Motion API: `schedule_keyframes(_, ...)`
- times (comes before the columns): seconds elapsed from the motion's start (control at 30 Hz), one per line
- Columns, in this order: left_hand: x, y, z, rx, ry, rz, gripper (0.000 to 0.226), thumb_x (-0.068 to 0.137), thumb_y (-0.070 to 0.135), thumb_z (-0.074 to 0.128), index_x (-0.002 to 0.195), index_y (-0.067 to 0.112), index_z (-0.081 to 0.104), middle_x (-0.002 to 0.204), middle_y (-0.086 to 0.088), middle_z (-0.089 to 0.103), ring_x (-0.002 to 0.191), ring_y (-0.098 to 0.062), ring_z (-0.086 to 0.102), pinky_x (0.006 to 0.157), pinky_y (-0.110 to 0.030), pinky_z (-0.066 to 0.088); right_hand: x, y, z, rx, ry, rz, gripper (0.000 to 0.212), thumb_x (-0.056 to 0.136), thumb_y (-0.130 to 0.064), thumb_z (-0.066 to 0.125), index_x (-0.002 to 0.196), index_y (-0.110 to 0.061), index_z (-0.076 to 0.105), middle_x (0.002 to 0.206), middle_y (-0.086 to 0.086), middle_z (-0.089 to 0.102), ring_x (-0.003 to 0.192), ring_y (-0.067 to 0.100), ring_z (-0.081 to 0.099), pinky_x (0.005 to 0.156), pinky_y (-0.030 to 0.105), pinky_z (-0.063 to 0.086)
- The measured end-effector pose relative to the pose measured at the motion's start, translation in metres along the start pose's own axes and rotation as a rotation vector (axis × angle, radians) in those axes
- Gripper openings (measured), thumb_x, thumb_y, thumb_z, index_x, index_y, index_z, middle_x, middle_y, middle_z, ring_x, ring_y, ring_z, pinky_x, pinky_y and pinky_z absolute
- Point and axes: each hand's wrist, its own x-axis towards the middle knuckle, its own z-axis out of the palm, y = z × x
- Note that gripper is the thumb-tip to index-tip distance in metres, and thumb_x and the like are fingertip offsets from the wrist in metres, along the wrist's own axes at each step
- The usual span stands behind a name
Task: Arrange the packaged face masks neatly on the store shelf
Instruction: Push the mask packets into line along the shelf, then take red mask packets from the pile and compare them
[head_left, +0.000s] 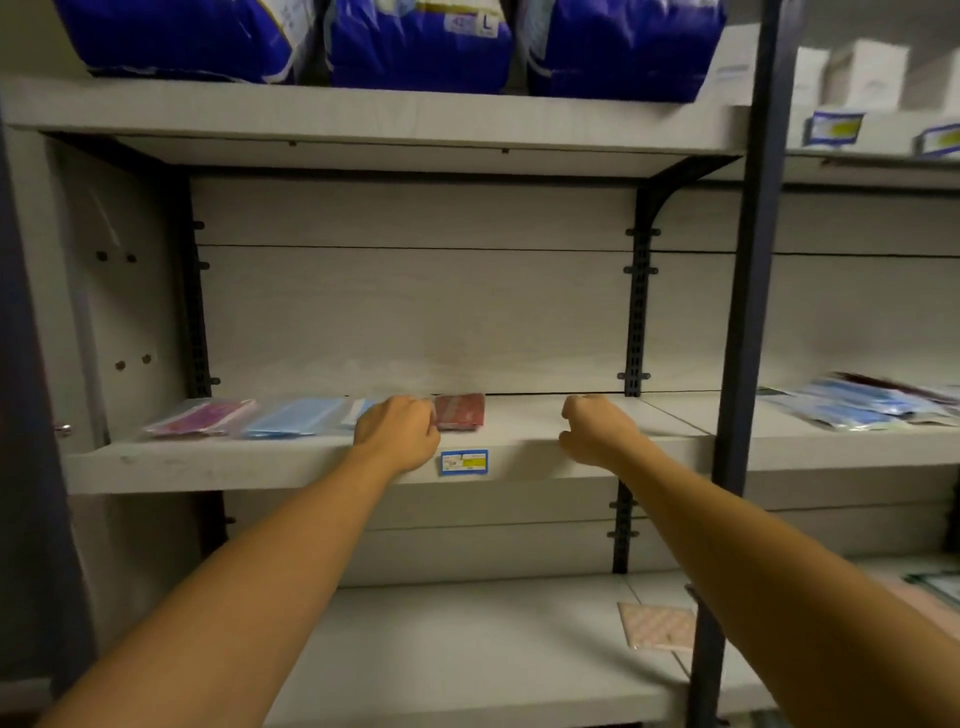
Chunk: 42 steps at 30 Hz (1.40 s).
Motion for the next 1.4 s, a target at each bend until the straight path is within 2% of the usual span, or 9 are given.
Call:
schedule_keyframes(0.27, -0.008, 0.031, -0.011, -0.04, 0.03, 0.027, 0.028, 0.092, 0.027, 0.054, 0.116, 0.019, 0.067, 0.115, -0.006, 0.067, 0.097, -0.027, 0.063, 0.078, -0.037, 0.056, -0.033, 0.035, -0.022, -0.024, 0.055, 0.053, 0.028, 0.093, -0.019, 0.056, 0.12, -0.012, 0.055, 0.113, 0.01, 0.061, 0.095, 0.027, 0.06, 0.084, 0.042, 0.057)
schedule_keyframes(0.47, 0.0, 0.08, -0.006, -0.044, 0.043, 0.064, 0.026, 0.091, 0.024, 0.052, 0.11, 0.02, 0.069, 0.114, -0.008, 0.068, 0.098, -0.032, 0.063, 0.076, -0.033, 0.051, -0.051, 0.089, -0.036, -0.023, 0.063, 0.109, 0.029, 0.091, -0.015, 0.059, 0.119, -0.013, 0.057, 0.106, 0.007, 0.061, 0.089, 0.023, 0.061, 0.083, 0.04, 0.059)
schedule_keyframes(0.67, 0.011, 0.163, -0.002, -0.073, 0.076, 0.121, 0.032, 0.094, 0.027, 0.051, 0.121, 0.02, 0.065, 0.125, -0.005, 0.065, 0.109, -0.029, 0.061, 0.086, -0.036, 0.053, -0.075, 0.167, -0.05, -0.048, 0.072, 0.153, 0.026, 0.09, -0.022, 0.068, 0.113, -0.015, 0.056, 0.107, 0.007, 0.062, 0.096, 0.023, 0.06, 0.088, 0.039, 0.056)
schedule_keyframes(0.8, 0.015, 0.225, 0.007, -0.065, 0.051, 0.165, 0.034, 0.095, 0.026, 0.048, 0.126, 0.023, 0.061, 0.128, -0.001, 0.062, 0.111, -0.026, 0.06, 0.083, -0.034, 0.05, -0.092, 0.226, -0.058, -0.053, 0.099, 0.189, 0.027, 0.094, -0.021, 0.065, 0.117, -0.011, 0.054, 0.107, 0.008, 0.058, 0.093, 0.021, 0.057, 0.085, 0.033, 0.055)
schedule_keyframes(0.97, 0.022, 0.307, 0.013, -0.069, -0.007, 0.168, 0.037, 0.095, 0.024, 0.048, 0.13, 0.023, 0.059, 0.132, -0.001, 0.061, 0.111, -0.025, 0.06, 0.081, -0.033, 0.05, -0.108, 0.303, -0.075, -0.071, 0.058, 0.199, 0.026, 0.093, -0.02, 0.064, 0.116, -0.011, 0.055, 0.101, 0.006, 0.058, 0.088, 0.019, 0.058, 0.082, 0.033, 0.056)
schedule_keyframes(1.07, 0.025, 0.356, 0.016, -0.073, -0.033, 0.16, 0.036, 0.094, 0.023, 0.05, 0.129, 0.024, 0.059, 0.129, 0.0, 0.063, 0.109, -0.025, 0.061, 0.083, -0.034, 0.053, -0.118, 0.346, -0.085, -0.13, 0.026, 0.202, 0.023, 0.093, -0.017, 0.062, 0.114, -0.011, 0.054, 0.098, 0.006, 0.059, 0.085, 0.02, 0.059, 0.074, 0.03, 0.053)
schedule_keyframes(1.2, 0.02, 0.417, 0.023, -0.026, 0.026, 0.158, 0.033, 0.093, 0.023, 0.048, 0.123, 0.021, 0.061, 0.119, -0.001, 0.066, 0.098, -0.024, 0.063, 0.075, -0.033, 0.054, -0.128, 0.402, -0.095, -0.196, -0.001, 0.221, 0.018, 0.09, -0.015, 0.058, 0.108, -0.01, 0.056, 0.091, 0.004, 0.057, 0.078, 0.019, 0.055, 0.058, 0.025, 0.042)
schedule_keyframes(1.4, 0.015, 0.486, 0.031, 0.005, 0.01, 0.163, 0.037, 0.095, 0.024, 0.045, 0.128, 0.02, 0.06, 0.123, -0.004, 0.063, 0.101, -0.027, 0.063, 0.07, -0.032, 0.046, -0.137, 0.466, -0.1, -0.187, -0.023, 0.196, 0.023, 0.091, -0.018, 0.058, 0.113, -0.014, 0.052, 0.1, 0.004, 0.056, 0.087, 0.021, 0.056, 0.07, 0.03, 0.051)
